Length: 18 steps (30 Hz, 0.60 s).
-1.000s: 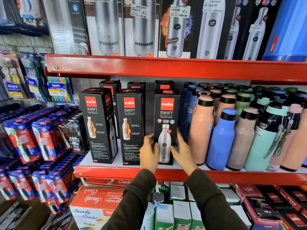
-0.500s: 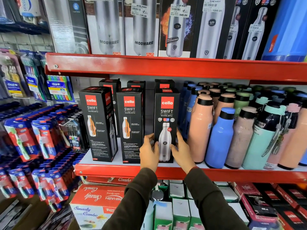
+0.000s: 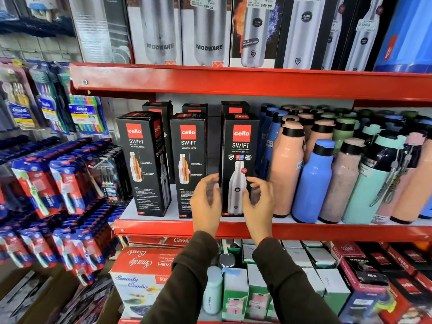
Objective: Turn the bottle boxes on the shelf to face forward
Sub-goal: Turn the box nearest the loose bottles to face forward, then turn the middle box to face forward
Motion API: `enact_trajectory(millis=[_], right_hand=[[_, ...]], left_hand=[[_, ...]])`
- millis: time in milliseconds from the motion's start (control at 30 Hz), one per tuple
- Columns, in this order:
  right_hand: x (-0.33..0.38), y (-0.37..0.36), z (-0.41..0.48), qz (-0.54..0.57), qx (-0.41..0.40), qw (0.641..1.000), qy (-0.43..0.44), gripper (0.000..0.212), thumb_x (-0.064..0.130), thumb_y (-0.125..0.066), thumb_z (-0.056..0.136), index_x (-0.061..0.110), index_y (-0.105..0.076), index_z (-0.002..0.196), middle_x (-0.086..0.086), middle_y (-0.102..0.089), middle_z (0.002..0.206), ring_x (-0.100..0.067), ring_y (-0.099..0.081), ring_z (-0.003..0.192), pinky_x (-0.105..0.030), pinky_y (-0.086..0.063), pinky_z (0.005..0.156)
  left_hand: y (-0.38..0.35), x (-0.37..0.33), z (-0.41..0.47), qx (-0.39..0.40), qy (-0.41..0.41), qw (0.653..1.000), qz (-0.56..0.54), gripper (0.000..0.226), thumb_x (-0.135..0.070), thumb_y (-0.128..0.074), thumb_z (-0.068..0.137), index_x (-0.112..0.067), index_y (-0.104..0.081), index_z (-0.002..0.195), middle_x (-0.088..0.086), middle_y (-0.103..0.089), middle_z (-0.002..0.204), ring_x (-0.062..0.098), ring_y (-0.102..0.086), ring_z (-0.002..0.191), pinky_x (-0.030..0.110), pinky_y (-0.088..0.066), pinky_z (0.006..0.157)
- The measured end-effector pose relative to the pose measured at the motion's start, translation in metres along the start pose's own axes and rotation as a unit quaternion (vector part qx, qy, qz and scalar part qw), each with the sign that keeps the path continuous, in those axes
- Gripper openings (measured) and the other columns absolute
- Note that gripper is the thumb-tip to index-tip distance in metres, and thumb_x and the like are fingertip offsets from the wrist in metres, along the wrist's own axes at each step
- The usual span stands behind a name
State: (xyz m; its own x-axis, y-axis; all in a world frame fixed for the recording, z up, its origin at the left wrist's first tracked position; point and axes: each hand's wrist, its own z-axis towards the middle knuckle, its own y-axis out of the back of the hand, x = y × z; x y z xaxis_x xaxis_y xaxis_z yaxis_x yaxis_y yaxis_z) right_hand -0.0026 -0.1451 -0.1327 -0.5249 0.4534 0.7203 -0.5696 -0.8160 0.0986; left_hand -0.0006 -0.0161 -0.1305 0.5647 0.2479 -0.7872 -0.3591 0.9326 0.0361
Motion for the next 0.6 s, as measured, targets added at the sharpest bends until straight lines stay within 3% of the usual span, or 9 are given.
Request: enact_trajectory(millis=[100,200,300,400,500,600], right_hand=[[0.015,-0.017,-0.008,0.023,0.012,0.999,0.019,0.027,0.007,-0.063,0.088,0.022,-0.063,0.111,0.002,-0.055,0.1,-0.012,-0.057,0.084,-0.029,-0.052,0.077],[0.025,-0.04,-0.016,0.06,0.059,0.996,0.018,0.031,0.009,-0.062,0.091,0.022,-0.064,0.119,0.001,-0.061,0.112,-0.008,-0.062,0.095,-0.019,-0.052,0.082],[0.03,-0.061,-0.022,0.113,0.149,0.982,-0.038,0.043,0.011,-0.057,0.095,0.022,-0.052,0.137,-0.001,-0.053,0.139,-0.005,-0.053,0.124,-0.019,-0.048,0.099],[0.032,-0.078,-0.025,0.111,0.206,0.964,-0.125,0.053,0.015,-0.051,0.099,0.019,-0.035,0.148,0.0,-0.038,0.154,-0.01,-0.037,0.14,-0.022,-0.035,0.11],[0.03,-0.091,-0.024,0.067,0.223,0.957,-0.173,0.056,0.016,-0.048,0.1,0.016,-0.025,0.152,-0.003,-0.032,0.157,-0.017,-0.031,0.145,-0.03,-0.026,0.118],[0.031,-0.101,-0.024,0.062,0.235,0.948,-0.207,0.055,0.009,-0.044,0.1,0.014,-0.025,0.151,-0.006,-0.037,0.154,-0.019,-0.036,0.142,-0.023,-0.027,0.111]], left_hand=[[0.017,-0.003,0.005,-0.048,-0.081,0.995,0.028,0.028,-0.008,-0.051,0.099,-0.017,-0.062,0.123,-0.005,-0.065,0.119,0.011,-0.06,0.114,0.029,-0.049,0.1],[0.036,0.005,0.012,-0.09,-0.09,0.991,0.053,0.038,-0.004,-0.049,0.098,-0.013,-0.054,0.135,0.001,-0.057,0.133,0.015,-0.052,0.128,0.026,-0.038,0.111],[0.053,0.022,0.018,-0.091,-0.037,0.994,0.041,0.047,-0.008,-0.049,0.099,-0.012,-0.044,0.146,0.002,-0.048,0.15,0.01,-0.042,0.141,0.026,-0.031,0.119],[0.066,0.037,0.023,-0.043,0.039,0.998,0.019,0.049,-0.012,-0.048,0.102,-0.011,-0.039,0.15,-0.001,-0.043,0.154,-0.001,-0.037,0.141,0.012,-0.028,0.116],[0.075,0.046,0.033,0.022,0.126,0.991,0.041,0.046,-0.016,-0.047,0.102,-0.007,-0.043,0.147,0.011,-0.053,0.146,0.018,-0.05,0.137,0.02,-0.036,0.111],[0.08,0.053,0.041,0.065,0.162,0.981,0.081,0.044,-0.02,-0.046,0.103,-0.008,-0.045,0.146,0.018,-0.06,0.138,0.028,-0.056,0.129,0.028,-0.041,0.105]])
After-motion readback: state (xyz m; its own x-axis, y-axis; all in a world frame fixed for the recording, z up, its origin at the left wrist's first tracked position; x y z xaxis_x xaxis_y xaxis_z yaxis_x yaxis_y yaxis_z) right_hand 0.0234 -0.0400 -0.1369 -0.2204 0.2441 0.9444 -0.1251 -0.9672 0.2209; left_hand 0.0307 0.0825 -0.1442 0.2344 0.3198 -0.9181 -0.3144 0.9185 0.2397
